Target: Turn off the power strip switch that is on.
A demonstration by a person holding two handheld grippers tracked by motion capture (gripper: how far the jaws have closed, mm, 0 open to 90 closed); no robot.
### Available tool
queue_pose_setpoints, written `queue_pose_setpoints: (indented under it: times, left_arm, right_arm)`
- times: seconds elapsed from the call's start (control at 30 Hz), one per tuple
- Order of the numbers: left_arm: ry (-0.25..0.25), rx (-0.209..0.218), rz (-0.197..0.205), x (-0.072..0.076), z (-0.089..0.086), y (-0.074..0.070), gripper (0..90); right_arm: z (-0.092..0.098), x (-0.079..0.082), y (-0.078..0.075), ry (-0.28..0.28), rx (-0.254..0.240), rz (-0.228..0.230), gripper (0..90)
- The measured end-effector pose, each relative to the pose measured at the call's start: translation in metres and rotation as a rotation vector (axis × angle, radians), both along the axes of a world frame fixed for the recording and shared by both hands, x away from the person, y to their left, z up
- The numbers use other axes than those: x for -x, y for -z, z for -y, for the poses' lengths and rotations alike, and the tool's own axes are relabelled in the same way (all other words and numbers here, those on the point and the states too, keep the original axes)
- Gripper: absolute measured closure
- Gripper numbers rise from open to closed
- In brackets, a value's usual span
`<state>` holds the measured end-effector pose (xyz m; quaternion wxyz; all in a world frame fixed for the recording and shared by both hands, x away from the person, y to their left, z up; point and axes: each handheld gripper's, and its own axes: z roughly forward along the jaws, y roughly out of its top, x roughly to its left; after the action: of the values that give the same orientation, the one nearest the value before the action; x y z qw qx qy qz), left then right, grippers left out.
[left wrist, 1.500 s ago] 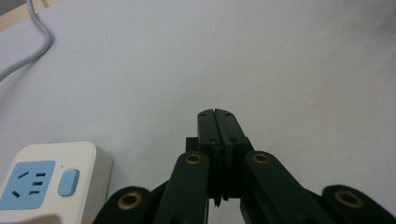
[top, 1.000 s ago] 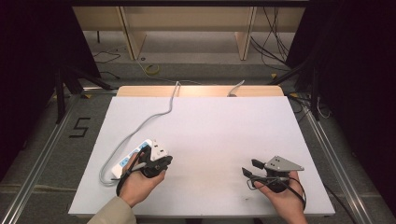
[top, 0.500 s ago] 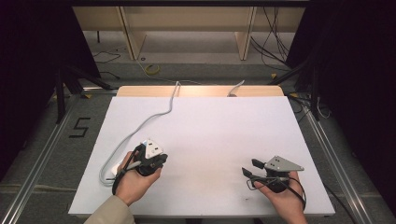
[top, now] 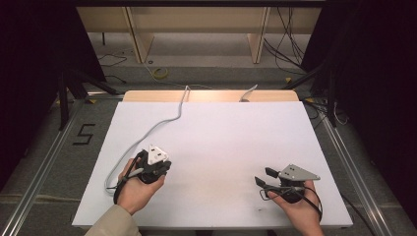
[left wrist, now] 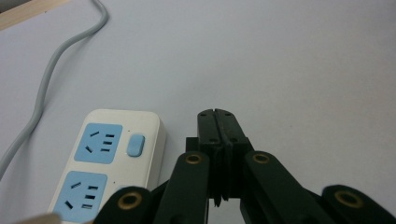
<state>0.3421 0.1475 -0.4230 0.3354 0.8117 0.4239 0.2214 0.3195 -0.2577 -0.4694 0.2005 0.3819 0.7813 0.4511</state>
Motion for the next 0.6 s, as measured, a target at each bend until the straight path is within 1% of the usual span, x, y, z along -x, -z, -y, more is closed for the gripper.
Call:
queue_pose_setpoints:
  times: [0.37, 0.6]
  left_arm:
    - [-0.027, -0.002, -0.016, -0.002, -0.009, -0.001, 89.5]
    - [-0.041, -0.01, -0.026, -0.003, -0.014, -0.001, 89.5]
  right_arm:
    - [0.0, 0.0, 0.0, -0.001, 0.003, 0.001, 47.0]
    - [0.0, 0.0, 0.0, -0.001, 0.004, 0.0, 46.9]
